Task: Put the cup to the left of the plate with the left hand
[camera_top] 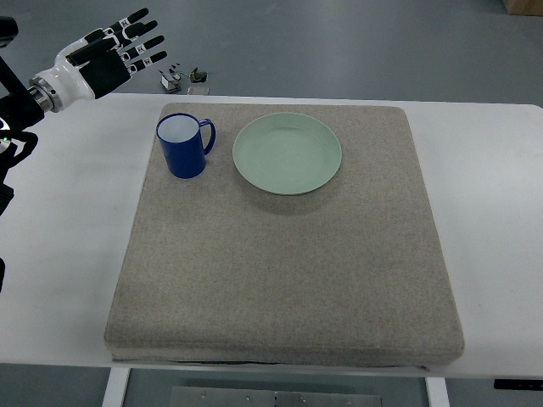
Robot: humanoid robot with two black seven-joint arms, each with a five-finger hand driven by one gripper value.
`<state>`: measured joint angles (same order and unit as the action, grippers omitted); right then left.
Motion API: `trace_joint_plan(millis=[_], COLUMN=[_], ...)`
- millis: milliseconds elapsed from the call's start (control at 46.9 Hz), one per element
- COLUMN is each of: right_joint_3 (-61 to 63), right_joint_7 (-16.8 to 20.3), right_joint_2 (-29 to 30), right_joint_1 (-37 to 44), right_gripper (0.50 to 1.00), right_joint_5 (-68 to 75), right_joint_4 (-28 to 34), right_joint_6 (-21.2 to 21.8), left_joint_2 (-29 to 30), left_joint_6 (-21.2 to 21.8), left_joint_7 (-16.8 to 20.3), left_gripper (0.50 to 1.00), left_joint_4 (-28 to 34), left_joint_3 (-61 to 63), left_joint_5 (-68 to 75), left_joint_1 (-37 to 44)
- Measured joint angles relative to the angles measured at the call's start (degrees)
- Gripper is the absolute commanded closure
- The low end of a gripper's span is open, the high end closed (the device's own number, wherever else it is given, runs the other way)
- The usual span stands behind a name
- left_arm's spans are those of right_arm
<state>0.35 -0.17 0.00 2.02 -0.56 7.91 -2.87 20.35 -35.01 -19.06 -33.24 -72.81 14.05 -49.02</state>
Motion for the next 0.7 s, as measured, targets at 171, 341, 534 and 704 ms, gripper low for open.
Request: trace_joint_plan(millis=[171, 341, 534, 704], right_joint_3=[0.00, 0.00, -0.03, -0.01], right_joint_7=[-0.01, 0.00, 0.00, 0.00], right_joint_2=[0.00, 0.00, 0.00, 0.00], right_joint_1=[0.01, -0.01, 0.00, 0.00], right_gripper=[0.566, 0.566, 0.566, 0.566], right_joint_5=[-0.02, -0.02, -0.03, -0.02], right_joint_4=[0.00, 0.00, 0.00, 0.00], right_joint_6=[0.00, -0.02, -0.03, 0.12], left_joint_2=[-0.94, -1.28, -1.28, -1.28], left_joint_6=[0.00, 0.00, 0.00, 0.00], left_joint_7=[-0.01, -0.01, -0.01, 0.06], left_gripper=[0.501, 0.501, 0.501, 0.501], left_joint_4=[0.18, 0.03, -0.01, -0.18], left_joint_3=[1.23, 1.88, 1.88, 1.83], left_joint_5=[-0.01, -0.08, -0.08, -0.08], left_joint_1=[-0.04, -0.12, -0.45, -0.54])
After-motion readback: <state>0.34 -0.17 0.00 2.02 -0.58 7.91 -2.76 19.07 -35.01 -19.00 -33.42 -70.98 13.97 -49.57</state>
